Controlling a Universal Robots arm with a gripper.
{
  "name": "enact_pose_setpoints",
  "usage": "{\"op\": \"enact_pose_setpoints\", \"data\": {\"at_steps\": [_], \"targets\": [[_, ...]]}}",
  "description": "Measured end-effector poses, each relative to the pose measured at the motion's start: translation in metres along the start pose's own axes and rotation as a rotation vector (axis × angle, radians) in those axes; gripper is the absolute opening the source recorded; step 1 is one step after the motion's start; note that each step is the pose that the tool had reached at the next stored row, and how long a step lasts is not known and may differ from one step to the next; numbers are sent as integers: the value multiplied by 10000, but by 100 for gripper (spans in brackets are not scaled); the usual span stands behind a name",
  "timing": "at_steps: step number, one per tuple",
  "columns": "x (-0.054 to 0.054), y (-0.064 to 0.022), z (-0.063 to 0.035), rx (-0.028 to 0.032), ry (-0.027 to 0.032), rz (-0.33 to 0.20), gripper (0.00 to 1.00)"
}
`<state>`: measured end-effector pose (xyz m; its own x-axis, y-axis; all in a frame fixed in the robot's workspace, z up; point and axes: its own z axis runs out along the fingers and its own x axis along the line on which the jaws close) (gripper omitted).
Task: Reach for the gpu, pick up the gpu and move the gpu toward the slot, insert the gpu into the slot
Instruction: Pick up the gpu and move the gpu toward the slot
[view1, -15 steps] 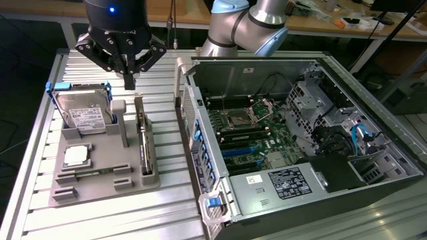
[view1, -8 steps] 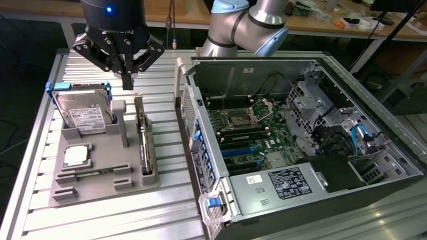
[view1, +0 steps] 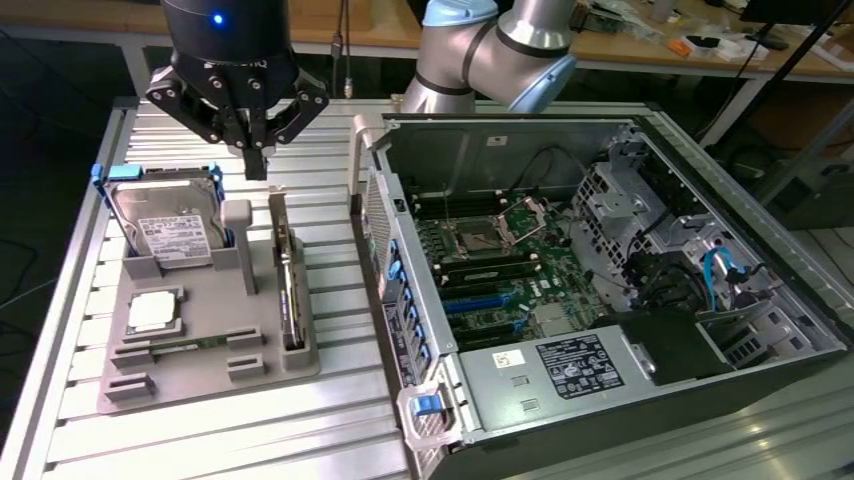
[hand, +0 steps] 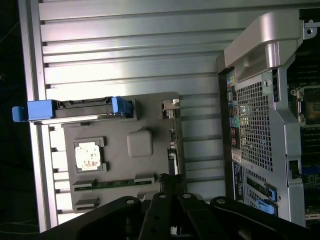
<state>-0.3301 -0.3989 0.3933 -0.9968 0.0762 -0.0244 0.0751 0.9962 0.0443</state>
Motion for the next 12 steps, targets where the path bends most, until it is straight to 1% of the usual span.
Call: {"op": "enact_pose_setpoints", "data": {"at_steps": [2, 3, 4, 6, 7, 10, 11, 12], "targets": [[0, 0, 0, 0, -1, 0, 11], [0, 0, 0, 0, 0, -1, 17], [0, 0, 0, 0, 0, 0, 17], [0, 0, 0, -1, 0, -1, 30], [0, 0, 0, 0, 0, 0, 30], [0, 0, 0, 0, 0, 0, 48], [0, 0, 0, -1, 0, 0, 48], [0, 0, 0, 3, 0, 0, 54]]}}
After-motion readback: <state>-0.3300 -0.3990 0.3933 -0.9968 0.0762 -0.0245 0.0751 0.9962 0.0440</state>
